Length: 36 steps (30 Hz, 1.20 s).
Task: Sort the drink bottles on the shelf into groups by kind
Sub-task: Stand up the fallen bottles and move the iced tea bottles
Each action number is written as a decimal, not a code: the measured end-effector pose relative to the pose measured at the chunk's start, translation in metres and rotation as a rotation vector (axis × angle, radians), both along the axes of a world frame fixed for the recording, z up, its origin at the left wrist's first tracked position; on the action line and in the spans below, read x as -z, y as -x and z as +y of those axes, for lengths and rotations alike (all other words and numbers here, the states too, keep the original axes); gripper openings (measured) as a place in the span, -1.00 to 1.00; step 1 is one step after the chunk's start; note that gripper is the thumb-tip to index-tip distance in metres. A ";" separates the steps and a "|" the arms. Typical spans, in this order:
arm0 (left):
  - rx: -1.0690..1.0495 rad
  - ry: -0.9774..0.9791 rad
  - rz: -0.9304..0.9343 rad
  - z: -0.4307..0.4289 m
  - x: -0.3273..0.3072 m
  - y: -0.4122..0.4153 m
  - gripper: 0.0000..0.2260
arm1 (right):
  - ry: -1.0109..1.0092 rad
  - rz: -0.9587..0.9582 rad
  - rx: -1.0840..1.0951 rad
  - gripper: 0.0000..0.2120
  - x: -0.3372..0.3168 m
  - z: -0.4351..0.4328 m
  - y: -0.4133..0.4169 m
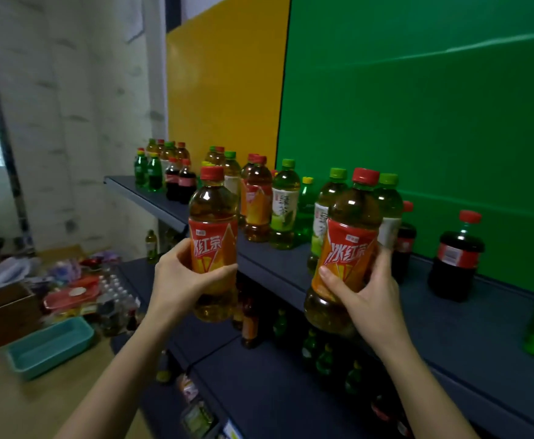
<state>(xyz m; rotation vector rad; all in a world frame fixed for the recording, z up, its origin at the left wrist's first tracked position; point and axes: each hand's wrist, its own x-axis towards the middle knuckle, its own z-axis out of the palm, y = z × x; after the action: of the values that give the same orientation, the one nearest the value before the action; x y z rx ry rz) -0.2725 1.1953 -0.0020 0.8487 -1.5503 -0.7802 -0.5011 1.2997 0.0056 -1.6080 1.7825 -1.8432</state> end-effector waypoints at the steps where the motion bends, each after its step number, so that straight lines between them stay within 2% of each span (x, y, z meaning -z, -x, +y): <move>1: -0.002 -0.003 0.002 -0.010 0.000 -0.013 -0.43 | 0.001 0.001 -0.002 -0.28 0.002 -0.013 -0.013; 6: 0.020 -0.010 -0.001 -0.065 0.003 -0.072 -0.39 | -0.004 -0.010 -0.011 -0.21 0.011 -0.077 -0.070; 15: 0.014 -0.022 -0.010 -0.158 0.010 -0.142 -0.41 | -0.015 -0.015 -0.022 -0.28 0.012 -0.174 -0.142; 23: 0.000 -0.031 -0.017 -0.251 0.017 -0.171 -0.51 | -0.045 0.012 -0.033 -0.19 0.018 -0.275 -0.180; 27: -0.004 -0.023 -0.003 -0.317 0.019 -0.183 -0.55 | -0.041 0.028 -0.039 -0.22 0.020 -0.340 -0.195; 36: 0.062 0.016 -0.024 -0.458 -0.002 -0.192 -0.45 | -0.028 0.068 0.054 -0.19 0.004 -0.465 -0.213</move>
<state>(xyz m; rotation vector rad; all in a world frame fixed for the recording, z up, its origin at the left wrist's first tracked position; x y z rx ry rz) -0.0801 0.7375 -0.0004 0.8043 -1.6082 -0.8039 -0.2885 0.8345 0.0018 -1.6470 1.8887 -1.7988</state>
